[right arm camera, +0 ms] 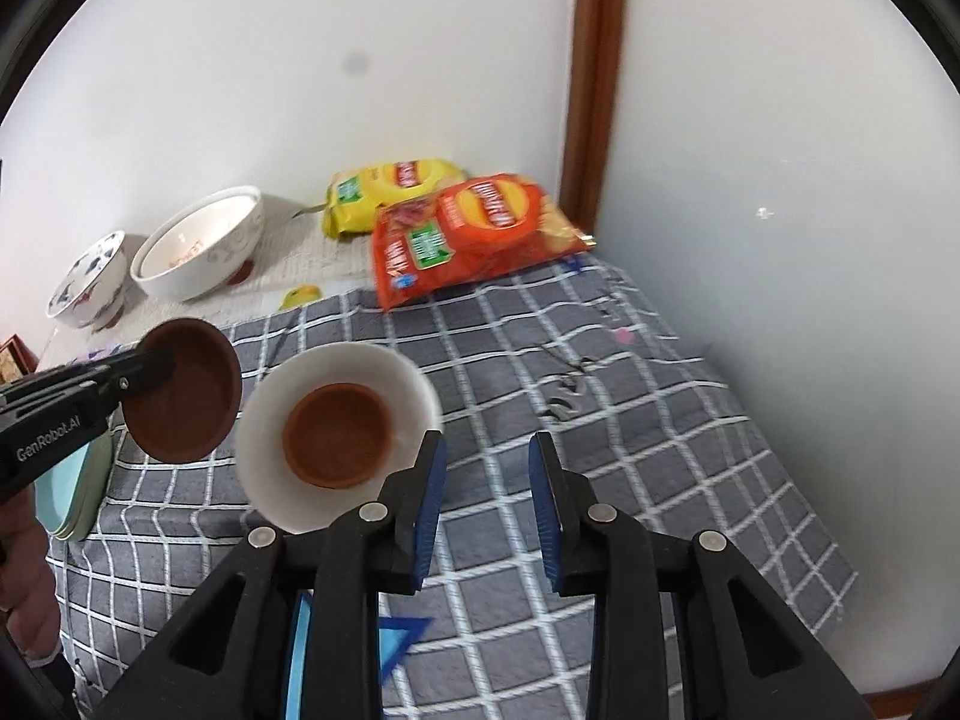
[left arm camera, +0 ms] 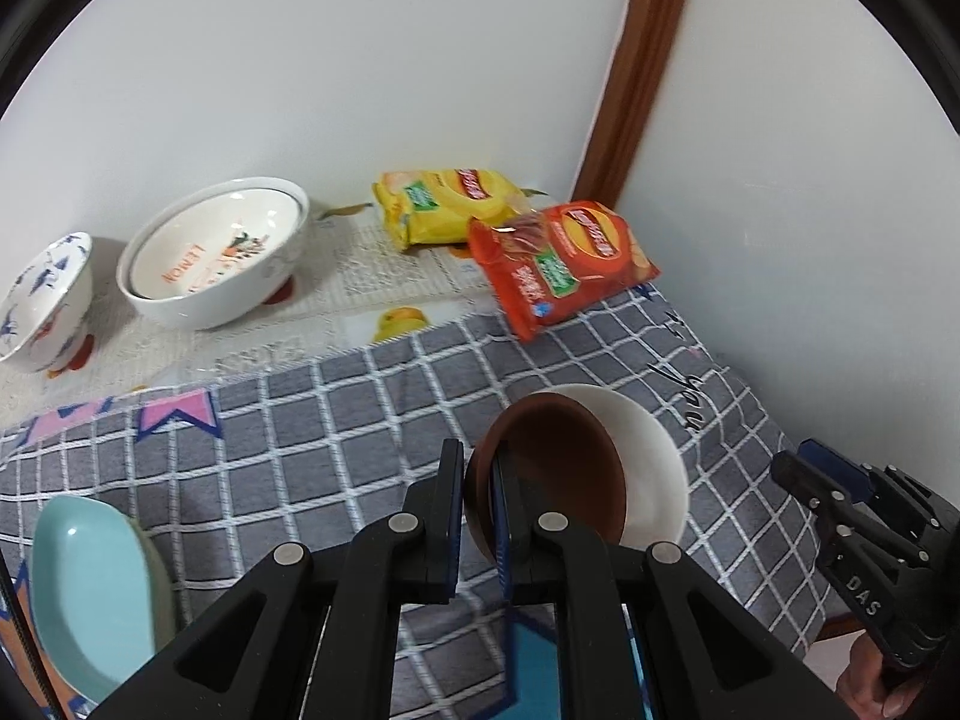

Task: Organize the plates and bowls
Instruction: 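Lower the left-held brown bowl into the white bowl and open the left gripper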

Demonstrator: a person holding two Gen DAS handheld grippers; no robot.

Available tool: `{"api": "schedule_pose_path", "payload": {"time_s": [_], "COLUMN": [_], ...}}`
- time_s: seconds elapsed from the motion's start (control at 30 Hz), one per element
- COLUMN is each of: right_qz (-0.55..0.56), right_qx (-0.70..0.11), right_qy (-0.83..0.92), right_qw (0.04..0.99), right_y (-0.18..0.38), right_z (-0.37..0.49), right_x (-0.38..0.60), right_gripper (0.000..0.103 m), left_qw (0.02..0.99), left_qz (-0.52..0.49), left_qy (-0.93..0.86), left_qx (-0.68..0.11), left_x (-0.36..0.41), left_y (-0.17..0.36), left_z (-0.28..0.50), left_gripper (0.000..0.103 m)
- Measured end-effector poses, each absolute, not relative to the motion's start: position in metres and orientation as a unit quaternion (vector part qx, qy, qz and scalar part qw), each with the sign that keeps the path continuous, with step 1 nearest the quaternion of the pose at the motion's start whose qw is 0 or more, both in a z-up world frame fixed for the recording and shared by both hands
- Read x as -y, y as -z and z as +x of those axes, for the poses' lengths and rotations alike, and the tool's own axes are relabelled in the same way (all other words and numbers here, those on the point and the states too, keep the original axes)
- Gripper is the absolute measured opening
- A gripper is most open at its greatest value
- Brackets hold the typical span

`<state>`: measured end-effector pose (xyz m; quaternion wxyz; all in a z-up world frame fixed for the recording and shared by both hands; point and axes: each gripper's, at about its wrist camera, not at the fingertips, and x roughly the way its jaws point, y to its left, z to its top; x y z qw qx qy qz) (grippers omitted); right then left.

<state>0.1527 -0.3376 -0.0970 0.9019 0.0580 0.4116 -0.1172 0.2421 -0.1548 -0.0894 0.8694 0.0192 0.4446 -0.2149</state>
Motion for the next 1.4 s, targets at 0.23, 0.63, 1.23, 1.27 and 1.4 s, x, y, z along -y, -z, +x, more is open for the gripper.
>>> {"api": "schedule_pose_path", "payload": {"time_s": [0.23,0.63,1.23,1.27,1.4], "right_qz": [0.072,0.075,0.088,0.089,0.090], "right_qx": [-0.403,-0.419,-0.435,-0.435,-0.433], "right_qy": [0.128,0.123,0.124,0.124,0.123], "right_qw": [0.903,0.897,0.888,0.888,0.888], "right_y": [0.095,0.112,0.127,0.127,0.126], "right_z": [0.137,0.140,0.142,0.142,0.142], "right_x": [0.356,0.357,0.363,0.364,0.364], "right_gripper": [0.029,0.029,0.029,0.029,0.029], "left_qw": [0.862,0.856,0.848,0.848,0.847], "left_qz": [0.026,0.029,0.037,0.037,0.036], "left_qy": [0.218,0.216,0.221,0.221,0.222], "left_qx": [-0.457,-0.470,-0.480,-0.480,-0.482], "left_x": [0.175,0.187,0.198,0.198,0.197], "left_y": [0.102,0.120,0.133,0.133,0.135], "left_z": [0.245,0.258,0.265,0.266,0.266], "left_gripper": [0.009,0.009,0.009,0.009,0.009]}}
